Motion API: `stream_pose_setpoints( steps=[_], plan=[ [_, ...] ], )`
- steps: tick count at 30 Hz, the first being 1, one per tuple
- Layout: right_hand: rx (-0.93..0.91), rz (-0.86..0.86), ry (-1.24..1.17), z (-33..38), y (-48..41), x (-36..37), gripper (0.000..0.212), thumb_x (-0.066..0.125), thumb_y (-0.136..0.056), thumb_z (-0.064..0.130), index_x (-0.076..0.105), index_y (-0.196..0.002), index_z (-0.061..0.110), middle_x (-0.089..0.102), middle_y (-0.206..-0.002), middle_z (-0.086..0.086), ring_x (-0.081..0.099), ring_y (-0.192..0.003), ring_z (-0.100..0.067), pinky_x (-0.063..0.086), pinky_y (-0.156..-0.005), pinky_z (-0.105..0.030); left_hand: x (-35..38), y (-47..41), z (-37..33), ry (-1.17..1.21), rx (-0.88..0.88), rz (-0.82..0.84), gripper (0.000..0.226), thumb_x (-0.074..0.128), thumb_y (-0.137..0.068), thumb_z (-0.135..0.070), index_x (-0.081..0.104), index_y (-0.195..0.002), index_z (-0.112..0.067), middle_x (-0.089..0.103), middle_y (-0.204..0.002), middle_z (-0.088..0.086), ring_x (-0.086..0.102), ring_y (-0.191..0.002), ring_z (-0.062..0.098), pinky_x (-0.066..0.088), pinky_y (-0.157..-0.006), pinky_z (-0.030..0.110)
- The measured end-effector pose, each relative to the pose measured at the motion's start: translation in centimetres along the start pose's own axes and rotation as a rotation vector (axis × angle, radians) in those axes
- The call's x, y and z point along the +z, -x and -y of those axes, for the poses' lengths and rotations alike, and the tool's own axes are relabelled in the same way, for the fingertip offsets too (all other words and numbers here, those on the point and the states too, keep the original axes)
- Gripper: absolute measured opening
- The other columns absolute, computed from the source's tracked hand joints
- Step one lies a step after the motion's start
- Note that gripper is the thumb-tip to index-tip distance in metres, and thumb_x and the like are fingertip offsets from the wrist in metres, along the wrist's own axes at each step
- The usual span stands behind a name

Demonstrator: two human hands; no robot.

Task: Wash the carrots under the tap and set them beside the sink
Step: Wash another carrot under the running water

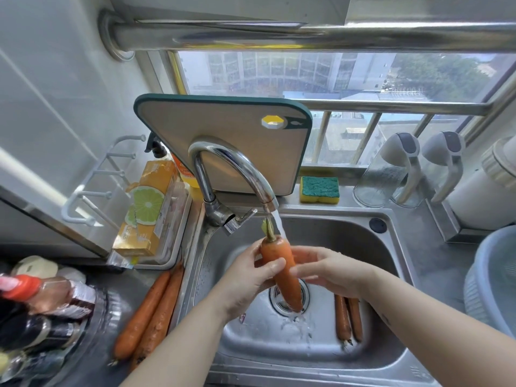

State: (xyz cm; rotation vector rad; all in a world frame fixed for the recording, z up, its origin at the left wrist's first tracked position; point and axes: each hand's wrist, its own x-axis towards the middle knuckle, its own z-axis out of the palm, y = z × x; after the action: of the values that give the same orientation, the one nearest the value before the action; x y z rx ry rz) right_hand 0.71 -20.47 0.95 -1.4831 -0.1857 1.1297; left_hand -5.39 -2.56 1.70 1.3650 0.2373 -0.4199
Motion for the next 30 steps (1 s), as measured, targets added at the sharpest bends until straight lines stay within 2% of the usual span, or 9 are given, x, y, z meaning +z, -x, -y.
stream_pose_setpoints(
  steps=[2,4,7,9,15,19,22,26,30],
  plan=[
    [0.063,0.024,0.036,-0.7,0.1,0.2,0.047,0.070,-0.079,0.019,0.058,-0.125,0.016,0.064,-0.124,-0.011,0.057,-0.120,-0.024,0.037,-0.109,-0.043,0.3,0.0,-0.3,0.103,0.002,0.025,0.038,0.057,-0.090,-0.005,0.054,-0.126,-0.016,0.062,-0.121,0.010,0.063,-0.110,0.022,0.053,-0.092,0.036],
    [0.032,-0.040,0.107,-0.8,0.2,0.7,0.038,0.070,-0.083,0.016,0.061,-0.120,0.012,0.066,-0.119,-0.013,0.061,-0.113,-0.024,0.044,-0.105,-0.040,0.7,-0.1,-0.5,0.123,0.004,0.023,0.037,0.052,-0.093,-0.007,0.053,-0.128,-0.018,0.062,-0.123,0.006,0.062,-0.111,0.019,0.054,-0.091,0.034],
    [-0.029,-0.169,0.354,-0.4,0.4,1.2,0.034,0.073,-0.082,0.021,0.063,-0.114,0.016,0.071,-0.105,-0.004,0.068,-0.098,-0.016,0.054,-0.090,-0.027,0.9,-0.1,-0.4,0.097,0.002,-0.008,0.030,0.047,-0.097,-0.015,0.054,-0.125,-0.025,0.060,-0.123,0.001,0.059,-0.112,0.015,0.052,-0.091,0.034],
    [-0.038,-0.239,0.483,-0.2,0.4,1.2,0.037,0.077,-0.077,0.026,0.062,-0.111,0.021,0.071,-0.100,0.000,0.069,-0.089,-0.013,0.056,-0.082,-0.026,0.9,-0.1,-0.2,0.115,-0.014,-0.021,0.027,0.045,-0.098,-0.019,0.055,-0.121,-0.028,0.058,-0.124,0.001,0.056,-0.114,0.015,0.051,-0.090,0.035],
    [-0.082,-0.353,0.691,-0.2,0.4,1.3,0.044,0.080,-0.072,0.030,0.060,-0.112,0.030,0.068,-0.099,0.008,0.064,-0.087,-0.005,0.052,-0.075,-0.018,1.1,-0.1,0.1,0.254,-0.022,-0.045,0.024,0.047,-0.096,-0.020,0.059,-0.117,-0.023,0.055,-0.127,0.012,0.054,-0.119,0.025,0.055,-0.083,0.046],
    [-0.154,-0.396,0.786,0.3,0.8,1.8,0.044,0.079,-0.073,0.031,0.062,-0.113,0.028,0.067,-0.102,0.010,0.061,-0.092,-0.006,0.051,-0.085,-0.026,1.3,-0.3,-0.3,0.321,-0.023,-0.105,0.019,0.048,-0.096,-0.017,0.060,-0.110,-0.015,0.055,-0.125,0.018,0.053,-0.117,0.030,0.056,-0.079,0.050],
    [-0.213,-0.472,0.877,0.3,0.8,1.5,0.040,0.079,-0.071,0.034,0.064,-0.107,0.024,0.067,-0.099,0.008,0.060,-0.091,-0.011,0.050,-0.084,-0.034,2.0,-0.6,-0.9,0.351,-0.015,-0.152,0.015,0.048,-0.096,-0.016,0.060,-0.106,-0.017,0.056,-0.121,0.018,0.056,-0.112,0.030,0.056,-0.079,0.052],
    [-0.224,-0.612,1.033,0.1,0.9,1.4,0.042,0.079,-0.068,0.039,0.054,-0.097,0.022,0.059,-0.093,0.009,0.055,-0.084,-0.014,0.044,-0.074,-0.030,3.6,-1.1,-1.1,0.385,0.024,-0.256,0.015,0.050,-0.096,-0.017,0.061,-0.106,-0.016,0.062,-0.113,0.011,0.060,-0.099,0.024,0.057,-0.069,0.041],
    [-0.231,-0.747,0.922,-0.1,1.0,2.6,0.042,0.078,-0.066,0.028,0.042,-0.087,0.020,0.049,-0.088,0.007,0.050,-0.075,-0.014,0.042,-0.066,-0.028,4.9,-2.0,-1.8,0.500,0.034,-0.414,0.014,0.050,-0.096,-0.020,0.062,-0.089,-0.016,0.067,-0.090,0.003,0.060,-0.080,0.014,0.049,-0.069,0.031]
  ],
)
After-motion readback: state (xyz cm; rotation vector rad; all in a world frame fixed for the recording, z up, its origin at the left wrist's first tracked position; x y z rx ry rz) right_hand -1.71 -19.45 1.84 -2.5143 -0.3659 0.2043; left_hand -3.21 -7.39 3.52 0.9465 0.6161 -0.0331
